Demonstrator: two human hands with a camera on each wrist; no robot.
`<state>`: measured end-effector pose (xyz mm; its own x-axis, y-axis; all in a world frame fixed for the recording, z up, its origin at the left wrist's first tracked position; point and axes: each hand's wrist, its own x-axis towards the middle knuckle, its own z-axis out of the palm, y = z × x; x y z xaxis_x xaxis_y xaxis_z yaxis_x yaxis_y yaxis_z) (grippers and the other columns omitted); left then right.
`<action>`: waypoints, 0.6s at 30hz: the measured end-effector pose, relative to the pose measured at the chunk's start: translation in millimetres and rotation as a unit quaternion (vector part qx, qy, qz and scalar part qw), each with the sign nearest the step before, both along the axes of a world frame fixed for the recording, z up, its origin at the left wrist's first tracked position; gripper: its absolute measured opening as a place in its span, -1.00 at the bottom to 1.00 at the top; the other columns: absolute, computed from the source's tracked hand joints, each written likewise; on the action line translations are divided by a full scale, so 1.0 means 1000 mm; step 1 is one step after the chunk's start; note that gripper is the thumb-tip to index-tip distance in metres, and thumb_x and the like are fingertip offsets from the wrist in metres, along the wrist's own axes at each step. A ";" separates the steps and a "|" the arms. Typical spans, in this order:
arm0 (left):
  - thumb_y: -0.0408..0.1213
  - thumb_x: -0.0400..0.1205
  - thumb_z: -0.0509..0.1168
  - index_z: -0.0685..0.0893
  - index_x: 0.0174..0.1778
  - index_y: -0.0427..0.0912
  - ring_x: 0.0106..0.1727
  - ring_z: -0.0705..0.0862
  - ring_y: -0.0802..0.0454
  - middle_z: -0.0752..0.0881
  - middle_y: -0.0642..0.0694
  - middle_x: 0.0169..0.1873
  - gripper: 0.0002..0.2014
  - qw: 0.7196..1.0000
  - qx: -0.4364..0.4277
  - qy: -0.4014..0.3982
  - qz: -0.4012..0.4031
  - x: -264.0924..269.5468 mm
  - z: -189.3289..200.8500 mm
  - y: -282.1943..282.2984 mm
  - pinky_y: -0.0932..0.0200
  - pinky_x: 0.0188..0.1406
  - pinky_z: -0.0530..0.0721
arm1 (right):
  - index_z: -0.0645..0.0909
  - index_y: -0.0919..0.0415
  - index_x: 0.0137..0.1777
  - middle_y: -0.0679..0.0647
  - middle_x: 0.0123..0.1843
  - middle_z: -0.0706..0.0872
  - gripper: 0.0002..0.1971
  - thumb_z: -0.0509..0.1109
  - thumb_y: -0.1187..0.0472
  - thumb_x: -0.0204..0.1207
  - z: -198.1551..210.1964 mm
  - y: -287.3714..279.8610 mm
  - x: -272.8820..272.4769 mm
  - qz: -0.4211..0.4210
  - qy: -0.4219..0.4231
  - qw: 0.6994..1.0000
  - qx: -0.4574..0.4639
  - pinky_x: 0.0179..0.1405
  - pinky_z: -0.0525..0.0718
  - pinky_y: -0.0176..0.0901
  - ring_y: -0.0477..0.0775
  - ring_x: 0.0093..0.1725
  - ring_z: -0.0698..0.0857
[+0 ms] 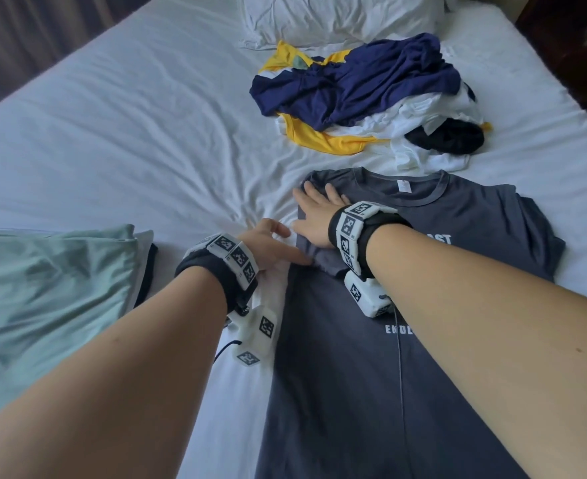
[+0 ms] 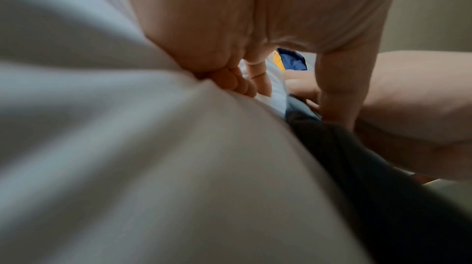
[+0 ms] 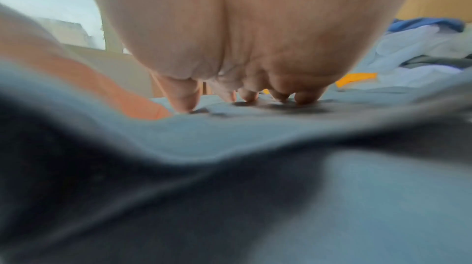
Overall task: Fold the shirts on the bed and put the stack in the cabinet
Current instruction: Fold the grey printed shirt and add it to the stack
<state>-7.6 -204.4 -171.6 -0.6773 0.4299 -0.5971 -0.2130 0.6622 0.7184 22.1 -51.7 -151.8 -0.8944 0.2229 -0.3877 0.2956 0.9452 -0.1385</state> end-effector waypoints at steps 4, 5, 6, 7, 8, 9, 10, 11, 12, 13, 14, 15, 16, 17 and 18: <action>0.33 0.17 0.68 0.59 0.08 -0.02 -0.26 0.58 0.06 0.65 -0.02 -0.13 -0.26 0.997 0.028 0.037 0.058 0.008 0.002 0.006 0.16 -0.39 0.50 | 0.11 -0.12 0.78 -0.02 0.83 -0.07 -0.39 0.09 -0.10 0.73 0.021 0.039 0.029 -0.085 0.049 0.993 -0.059 0.76 -0.04 0.21 0.25 0.80 -0.12; 0.24 0.27 0.68 0.58 0.12 -0.06 -0.22 0.59 0.05 0.64 -0.04 -0.10 -0.32 0.997 0.023 0.048 0.064 0.010 0.002 0.009 0.14 -0.38 0.52 | 0.23 -0.06 0.75 0.04 0.82 0.08 -0.43 0.11 -0.07 0.74 0.027 0.055 0.044 -0.122 0.076 0.988 -0.060 0.74 0.10 0.15 0.27 0.78 0.04; 0.13 0.34 0.69 0.57 0.18 -0.09 -0.18 0.61 0.03 0.65 -0.07 -0.03 -0.35 0.996 0.007 0.064 0.068 0.013 0.002 0.012 0.13 -0.34 0.54 | 0.39 -0.02 0.68 0.11 0.74 0.29 -0.49 0.15 -0.03 0.74 0.033 0.074 0.061 -0.164 0.099 0.980 -0.049 0.65 0.29 0.11 0.31 0.71 0.24; 0.04 0.39 0.68 0.55 0.24 -0.12 -0.18 0.59 0.04 0.65 -0.12 0.04 -0.37 0.994 -0.007 0.085 0.071 0.016 0.003 0.015 0.13 -0.33 0.53 | 0.58 0.02 0.51 0.19 0.56 0.52 -0.59 0.18 0.02 0.72 0.038 0.092 0.081 -0.207 0.123 0.970 -0.036 0.45 0.51 0.08 0.34 0.54 0.46; -0.03 0.43 0.67 0.54 0.29 -0.16 -0.20 0.56 0.06 0.64 -0.15 0.07 -0.38 0.992 -0.022 0.104 0.075 0.020 0.007 0.019 0.14 -0.35 0.49 | 0.72 0.04 0.18 0.26 0.23 0.68 -0.73 0.20 0.08 0.69 0.043 0.109 0.104 -0.248 0.137 0.959 -0.027 0.11 0.62 0.04 0.35 0.28 0.62; -0.06 0.46 0.65 0.53 0.32 -0.20 -0.22 0.52 0.07 0.63 -0.17 0.08 -0.37 0.990 -0.032 0.116 0.078 0.022 0.011 0.022 0.12 -0.35 0.46 | 0.64 0.08 -0.18 0.25 -0.12 0.64 -0.77 0.21 0.13 0.65 0.046 0.128 0.129 -0.286 0.150 0.946 -0.026 -0.21 0.55 -0.02 0.32 -0.01 0.64; -0.06 0.47 0.64 0.52 0.35 -0.23 -0.21 0.53 0.05 0.62 -0.20 0.09 -0.36 0.989 -0.042 0.119 0.079 0.025 0.017 0.027 0.09 -0.31 0.47 | 0.48 0.11 -0.36 0.22 -0.30 0.55 -0.72 0.22 0.17 0.61 0.046 0.148 0.154 -0.333 0.160 0.929 -0.028 -0.34 0.44 -0.04 0.29 -0.18 0.58; -0.03 0.47 0.63 0.49 0.39 -0.25 -0.16 0.57 -0.02 0.62 -0.23 0.11 -0.31 0.989 -0.051 0.117 0.079 0.026 0.025 0.031 0.04 -0.25 0.50 | 0.44 0.16 -0.39 0.24 -0.34 0.55 -0.73 0.24 0.19 0.57 0.048 0.165 0.178 -0.384 0.162 0.908 -0.032 -0.32 0.44 -0.04 0.29 -0.23 0.56; 0.03 0.47 0.62 0.45 0.45 -0.26 -0.04 0.62 -0.13 0.61 -0.27 0.15 -0.24 0.987 -0.065 0.121 0.078 0.030 0.034 0.037 0.01 -0.14 0.54 | 0.53 0.20 -0.32 0.30 -0.24 0.65 -0.78 0.26 0.18 0.55 0.051 0.179 0.201 -0.440 0.165 0.882 -0.039 -0.22 0.51 -0.01 0.34 -0.18 0.61; 0.10 0.48 0.58 0.40 0.52 -0.26 0.13 0.63 -0.25 0.58 -0.31 0.23 -0.17 0.981 -0.096 0.151 0.071 0.033 0.042 0.046 -0.04 0.01 0.55 | 0.64 0.24 -0.17 0.36 -0.06 0.73 -0.81 0.27 0.16 0.57 0.053 0.192 0.223 -0.484 0.173 0.856 -0.050 -0.09 0.56 0.03 0.39 -0.05 0.68; 0.19 0.50 0.52 0.35 0.57 -0.21 0.31 0.57 -0.32 0.54 -0.33 0.33 -0.14 0.966 -0.149 0.207 0.048 0.039 0.050 0.058 -0.10 0.18 0.54 | 0.71 0.29 0.03 0.39 0.13 0.74 -0.75 0.27 0.13 0.62 0.050 0.204 0.242 -0.518 0.166 0.837 -0.063 0.03 0.59 0.06 0.41 0.12 0.70; 0.28 0.52 0.43 0.34 0.59 -0.14 0.43 0.49 -0.35 0.48 -0.32 0.42 -0.15 0.938 -0.201 0.282 0.011 0.048 0.056 0.072 -0.14 0.33 0.49 | 0.71 0.29 0.12 0.38 0.23 0.72 -0.70 0.26 0.08 0.67 0.047 0.211 0.259 -0.541 0.154 0.821 -0.093 0.16 0.61 0.06 0.39 0.23 0.70; 0.34 0.53 0.33 0.33 0.60 -0.08 0.50 0.42 -0.35 0.44 -0.29 0.47 -0.18 0.909 -0.224 0.349 -0.034 0.060 0.062 0.090 -0.17 0.43 0.44 | 0.71 0.25 0.04 0.33 0.21 0.71 -0.66 0.25 -0.01 0.67 0.045 0.217 0.270 -0.553 0.134 0.813 -0.121 0.27 0.62 0.06 0.37 0.26 0.70; 0.35 0.54 0.26 0.32 0.61 -0.03 0.54 0.37 -0.33 0.40 -0.25 0.52 -0.20 0.889 -0.215 0.395 -0.084 0.073 0.065 0.112 -0.17 0.51 0.39 | 0.67 0.21 -0.11 0.26 0.13 0.71 -0.61 0.25 -0.12 0.62 0.042 0.223 0.278 -0.561 0.124 0.805 -0.149 0.34 0.63 0.08 0.36 0.22 0.72; 0.35 0.57 0.24 0.30 0.64 -0.01 0.60 0.32 -0.30 0.35 -0.21 0.59 -0.21 0.878 -0.192 0.415 -0.140 0.090 0.067 0.135 -0.16 0.58 0.34 | 0.61 0.21 -0.20 0.19 0.08 0.72 -0.57 0.29 -0.20 0.55 0.037 0.230 0.279 -0.581 0.123 0.784 -0.178 0.35 0.64 0.12 0.34 0.17 0.74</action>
<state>82.5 -69.8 -104.6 -0.8476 0.5237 -0.0851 0.4881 0.8326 0.2618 301.2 178.7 -115.2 -0.2242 0.8601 -0.4583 0.8523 -0.0550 -0.5201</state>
